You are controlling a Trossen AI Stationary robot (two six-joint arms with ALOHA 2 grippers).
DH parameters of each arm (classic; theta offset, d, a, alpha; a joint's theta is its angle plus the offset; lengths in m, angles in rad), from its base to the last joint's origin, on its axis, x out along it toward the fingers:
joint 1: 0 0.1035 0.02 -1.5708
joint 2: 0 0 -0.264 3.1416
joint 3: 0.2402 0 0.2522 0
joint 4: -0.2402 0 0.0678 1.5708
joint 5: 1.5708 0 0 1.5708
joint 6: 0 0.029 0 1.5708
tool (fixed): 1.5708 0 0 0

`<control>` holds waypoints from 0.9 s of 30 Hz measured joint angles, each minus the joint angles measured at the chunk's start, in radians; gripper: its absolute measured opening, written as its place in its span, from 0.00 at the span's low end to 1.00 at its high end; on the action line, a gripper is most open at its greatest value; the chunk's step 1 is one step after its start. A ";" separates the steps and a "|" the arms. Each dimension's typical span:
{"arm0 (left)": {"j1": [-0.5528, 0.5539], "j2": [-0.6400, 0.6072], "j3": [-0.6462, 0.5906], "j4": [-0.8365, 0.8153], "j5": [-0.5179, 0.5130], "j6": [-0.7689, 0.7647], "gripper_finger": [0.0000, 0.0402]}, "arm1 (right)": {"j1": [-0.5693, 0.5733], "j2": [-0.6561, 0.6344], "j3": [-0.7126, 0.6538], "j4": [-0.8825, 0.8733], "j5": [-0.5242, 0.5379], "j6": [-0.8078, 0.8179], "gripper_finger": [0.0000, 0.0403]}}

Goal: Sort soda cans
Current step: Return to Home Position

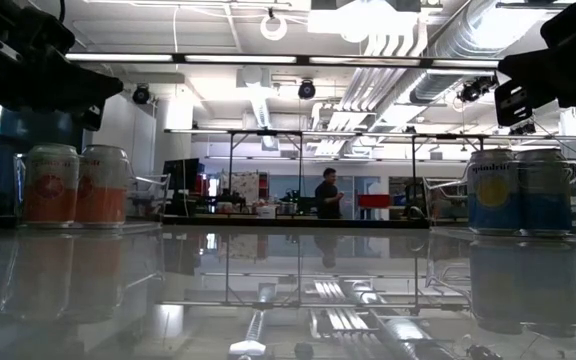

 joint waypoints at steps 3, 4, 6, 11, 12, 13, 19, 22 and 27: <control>0.000 0.000 0.000 0.000 0.000 0.000 0.00 | 0.000 0.000 0.000 0.000 0.000 0.000 0.00; 0.000 0.000 0.000 0.000 0.000 0.000 0.00 | 0.000 0.000 0.000 0.000 0.000 0.000 0.00; 0.000 0.000 0.000 0.000 0.000 0.001 0.00 | 0.000 0.000 0.000 -0.001 0.000 0.000 0.00; 0.000 0.000 0.000 0.000 0.000 0.001 0.00 | 0.000 0.000 0.000 -0.001 0.001 0.000 0.00; 0.000 -0.001 0.000 0.000 0.000 0.000 0.00 | 0.000 0.000 0.000 -0.001 0.001 0.000 0.00; -0.004 -0.006 0.000 0.000 -0.002 0.000 0.00 | 0.000 0.000 0.000 -0.002 0.001 0.000 0.00; 0.011 -0.058 0.000 0.001 -0.002 0.001 0.00 | 0.000 0.000 0.001 -0.002 0.001 0.000 0.00; 0.018 -0.056 -0.001 0.019 -0.003 0.000 0.00 | 0.000 0.000 0.001 -0.002 0.002 0.000 0.00; 0.018 -0.056 -0.001 0.005 -0.003 0.001 0.00 | 0.000 0.000 0.001 -0.002 0.003 0.000 0.00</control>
